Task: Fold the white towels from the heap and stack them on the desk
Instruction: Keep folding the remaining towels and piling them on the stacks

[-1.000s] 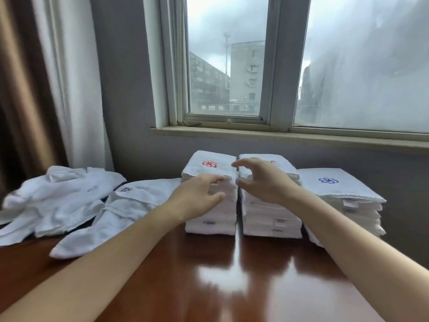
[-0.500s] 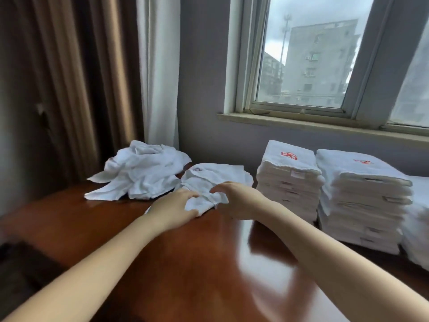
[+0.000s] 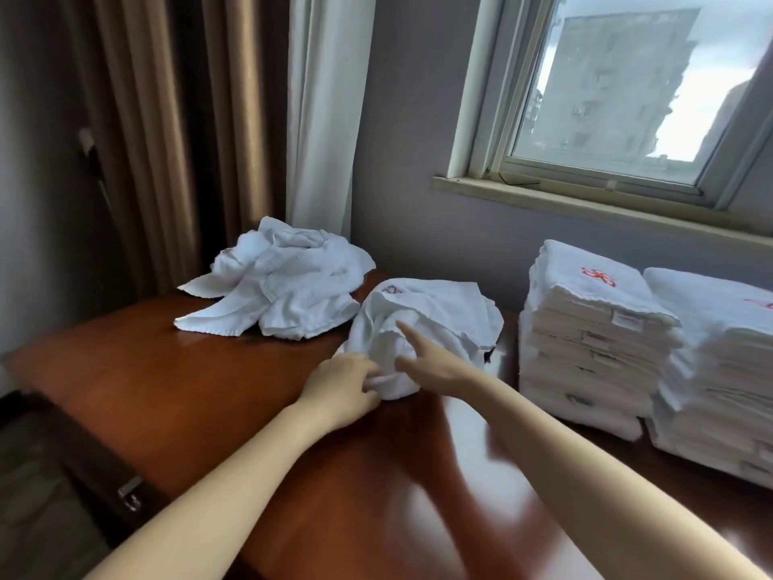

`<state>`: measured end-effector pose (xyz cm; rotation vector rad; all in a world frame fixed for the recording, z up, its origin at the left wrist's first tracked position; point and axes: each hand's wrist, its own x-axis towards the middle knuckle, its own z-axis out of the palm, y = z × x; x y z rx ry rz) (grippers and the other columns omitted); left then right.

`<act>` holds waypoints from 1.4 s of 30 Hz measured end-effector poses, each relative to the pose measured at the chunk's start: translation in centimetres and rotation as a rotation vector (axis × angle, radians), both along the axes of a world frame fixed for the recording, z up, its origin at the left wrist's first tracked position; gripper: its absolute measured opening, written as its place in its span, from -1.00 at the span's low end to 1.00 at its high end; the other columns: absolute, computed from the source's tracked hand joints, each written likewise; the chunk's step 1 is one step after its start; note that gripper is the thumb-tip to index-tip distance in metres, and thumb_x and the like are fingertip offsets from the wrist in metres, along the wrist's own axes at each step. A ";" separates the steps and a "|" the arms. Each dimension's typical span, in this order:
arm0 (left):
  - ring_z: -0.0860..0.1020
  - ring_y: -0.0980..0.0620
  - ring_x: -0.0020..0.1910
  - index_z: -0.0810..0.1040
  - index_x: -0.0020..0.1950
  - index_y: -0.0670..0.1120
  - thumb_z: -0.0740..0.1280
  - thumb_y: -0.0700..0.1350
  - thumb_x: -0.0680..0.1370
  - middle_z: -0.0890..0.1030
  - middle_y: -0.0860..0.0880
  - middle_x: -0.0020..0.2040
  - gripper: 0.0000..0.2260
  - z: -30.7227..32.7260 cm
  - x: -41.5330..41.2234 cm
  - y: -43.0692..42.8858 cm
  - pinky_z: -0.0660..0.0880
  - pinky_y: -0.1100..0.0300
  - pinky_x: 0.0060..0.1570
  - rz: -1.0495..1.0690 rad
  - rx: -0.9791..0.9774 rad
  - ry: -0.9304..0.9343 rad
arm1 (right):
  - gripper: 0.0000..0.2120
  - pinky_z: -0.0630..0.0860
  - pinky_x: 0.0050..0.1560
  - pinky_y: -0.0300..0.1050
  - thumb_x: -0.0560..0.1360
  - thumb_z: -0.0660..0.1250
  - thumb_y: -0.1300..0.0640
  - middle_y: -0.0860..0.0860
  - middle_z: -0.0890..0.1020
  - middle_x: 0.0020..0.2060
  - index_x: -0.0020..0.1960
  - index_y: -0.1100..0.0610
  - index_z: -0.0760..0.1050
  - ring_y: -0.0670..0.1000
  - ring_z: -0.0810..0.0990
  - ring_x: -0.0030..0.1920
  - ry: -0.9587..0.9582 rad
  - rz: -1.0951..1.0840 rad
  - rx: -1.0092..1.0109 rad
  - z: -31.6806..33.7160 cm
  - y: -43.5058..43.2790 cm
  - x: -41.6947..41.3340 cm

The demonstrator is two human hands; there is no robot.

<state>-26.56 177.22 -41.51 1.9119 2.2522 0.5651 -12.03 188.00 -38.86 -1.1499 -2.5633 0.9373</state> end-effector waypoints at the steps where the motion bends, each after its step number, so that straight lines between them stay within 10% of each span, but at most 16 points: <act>1: 0.53 0.04 0.05 0.60 0.08 0.04 0.32 -0.02 0.47 0.55 0.12 -0.02 -0.79 0.1 0.1 -0.2 0.47 0.13 -0.07 -0.046 -0.012 -0.034 | -0.27 0.38 0.23 -0.12 0.52 0.22 0.00 0.07 0.29 0.51 0.60 -0.06 -0.04 0.08 0.42 0.35 0.073 -0.046 -0.047 0.1 0.1 -0.2; 5: 0.53 0.11 -0.22 0.48 -0.31 0.03 0.32 0.02 0.36 0.55 0.12 -0.18 -0.90 0.9 1.2 -1.3 0.40 0.22 -0.29 -0.256 -0.074 -0.154 | -0.12 0.55 0.00 -0.04 0.47 0.33 -0.15 0.10 0.43 0.39 0.59 -0.13 -0.15 0.14 0.55 0.22 0.085 -0.186 -0.036 0.8 0.8 0.3; 11: 0.58 0.25 -0.36 0.68 -0.06 0.09 0.35 0.15 0.44 0.64 0.18 -0.27 -0.79 2.2 4.2 -4.1 0.51 0.30 -0.36 -0.436 -0.176 -0.372 | -0.24 0.54 -0.47 -0.20 0.36 0.42 0.00 0.02 0.55 -0.11 0.46 -0.16 0.14 -0.05 0.63 -0.35 -0.275 -0.041 -0.025 1.3 -1.0 3.0; 16: 0.54 0.27 0.01 0.59 -0.02 0.20 0.34 0.22 0.48 0.62 0.24 -0.04 -0.83 3.3 4.9 -3.6 0.45 0.20 0.00 -0.157 0.235 -0.191 | -0.44 0.56 -0.40 -0.19 0.42 0.39 0.13 0.11 0.58 -0.02 0.33 -0.13 0.27 -0.02 0.63 -0.31 -0.327 0.017 -0.128 1.8 -3.0 5.5; 19: 0.35 0.05 0.38 0.42 0.37 0.13 0.35 0.17 0.48 0.41 0.11 0.35 -0.53 3.1 4.8 -3.6 0.34 0.05 0.30 -0.077 0.014 0.098 | -0.45 0.60 -0.34 -0.15 0.41 0.43 0.14 0.16 0.55 0.08 0.31 -0.15 0.32 -0.01 0.65 -0.31 -0.334 0.064 -0.169 2.0 -4.1 7.5; 24: 0.57 0.12 0.00 0.59 -0.13 0.14 0.35 0.06 0.49 0.54 0.26 -0.16 -0.95 3.6 6.7 -5.0 0.38 0.24 -0.24 -0.099 0.081 0.054 | -0.61 0.58 -0.34 -0.16 0.43 0.49 0.00 0.19 0.61 -0.04 0.18 -0.06 0.43 0.04 0.67 -0.36 -0.277 0.094 -0.241 2.6 -5.8 10.6; 29: 0.47 0.08 -0.31 0.55 -0.27 -0.08 0.35 0.04 0.53 0.54 0.03 -0.34 -0.75 6.4 9.8 -5.4 0.39 0.10 -0.23 -0.162 0.188 -0.290 | -0.73 0.50 -0.42 -0.20 0.53 0.26 -0.11 0.05 0.64 -0.32 0.16 -0.03 0.43 0.02 0.58 -0.46 0.000 -0.009 -0.186 4.4 -7.6 13.4; 33: 0.48 0.15 -0.33 0.65 -0.22 -0.06 0.38 0.06 0.56 0.58 0.09 -0.35 -0.75 10.4 14.3 -5.6 0.42 0.20 -0.25 -0.273 0.395 -0.556 | -0.63 0.54 -0.36 -0.13 0.55 0.07 -0.13 0.06 0.69 -0.17 0.14 0.04 0.51 0.15 0.67 -0.26 0.420 -0.101 -0.398 8.1 -8.5 16.4; 42: 0.61 0.14 0.11 0.65 0.19 -0.13 0.27 -0.26 0.61 0.68 0.02 0.08 -0.78 16.2 26.8 -4.8 0.47 0.27 0.19 -0.695 0.467 -0.662 | -0.84 0.55 -0.37 -0.17 0.53 0.24 0.28 0.09 0.64 -0.21 0.02 0.11 0.55 -0.01 0.64 -0.30 1.025 -0.443 -0.216 14.7 -11.8 27.0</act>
